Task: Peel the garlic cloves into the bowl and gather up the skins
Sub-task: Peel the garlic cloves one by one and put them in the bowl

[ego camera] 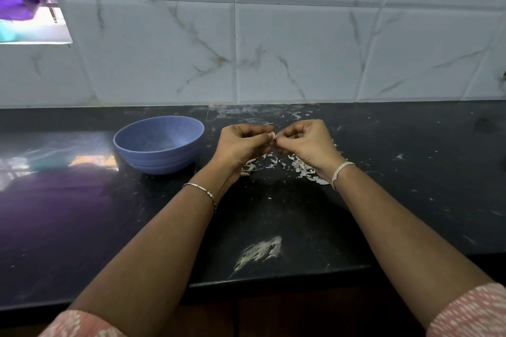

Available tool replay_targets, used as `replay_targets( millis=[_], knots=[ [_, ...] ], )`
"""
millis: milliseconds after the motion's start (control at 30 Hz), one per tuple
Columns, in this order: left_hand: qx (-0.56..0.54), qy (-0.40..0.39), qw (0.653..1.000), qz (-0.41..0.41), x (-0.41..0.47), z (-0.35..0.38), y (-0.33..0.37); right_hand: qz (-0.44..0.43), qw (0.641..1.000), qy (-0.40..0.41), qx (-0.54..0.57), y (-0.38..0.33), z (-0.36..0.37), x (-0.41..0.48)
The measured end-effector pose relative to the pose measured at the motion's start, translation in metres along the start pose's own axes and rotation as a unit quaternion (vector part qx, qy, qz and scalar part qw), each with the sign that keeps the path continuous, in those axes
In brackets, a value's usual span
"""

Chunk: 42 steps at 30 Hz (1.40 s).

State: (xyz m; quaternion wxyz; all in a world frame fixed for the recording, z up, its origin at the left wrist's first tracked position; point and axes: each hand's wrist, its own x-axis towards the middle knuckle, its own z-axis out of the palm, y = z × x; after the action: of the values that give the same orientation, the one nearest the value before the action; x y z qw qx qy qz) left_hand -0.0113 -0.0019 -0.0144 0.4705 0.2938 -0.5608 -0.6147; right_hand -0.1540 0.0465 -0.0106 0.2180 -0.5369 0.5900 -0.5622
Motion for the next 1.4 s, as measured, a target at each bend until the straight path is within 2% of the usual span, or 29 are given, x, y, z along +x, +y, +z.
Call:
replay_targets(
  millis=[300, 1067, 1300, 1400],
  knots=[
    [0.029, 0.004, 1.0, 0.0, -0.001, 0.001, 0.001, 0.013, 1.0, -0.019, 0.018, 0.0, -0.002, -0.001],
    [0.011, 0.001, 1.0, -0.023, 0.0, 0.0, 0.004, 0.01, 0.999, -0.025, 0.028, -0.002, -0.001, -0.002],
    [0.138, -0.008, 0.99, 0.039, 0.004, 0.001, -0.005, 0.018, 0.999, -0.013, 0.035, -0.002, -0.002, -0.001],
    [0.151, -0.015, 0.987, 0.046, 0.005, 0.0, -0.008, 0.018, 0.999, -0.013, 0.036, -0.002, -0.002, -0.001]
  ],
)
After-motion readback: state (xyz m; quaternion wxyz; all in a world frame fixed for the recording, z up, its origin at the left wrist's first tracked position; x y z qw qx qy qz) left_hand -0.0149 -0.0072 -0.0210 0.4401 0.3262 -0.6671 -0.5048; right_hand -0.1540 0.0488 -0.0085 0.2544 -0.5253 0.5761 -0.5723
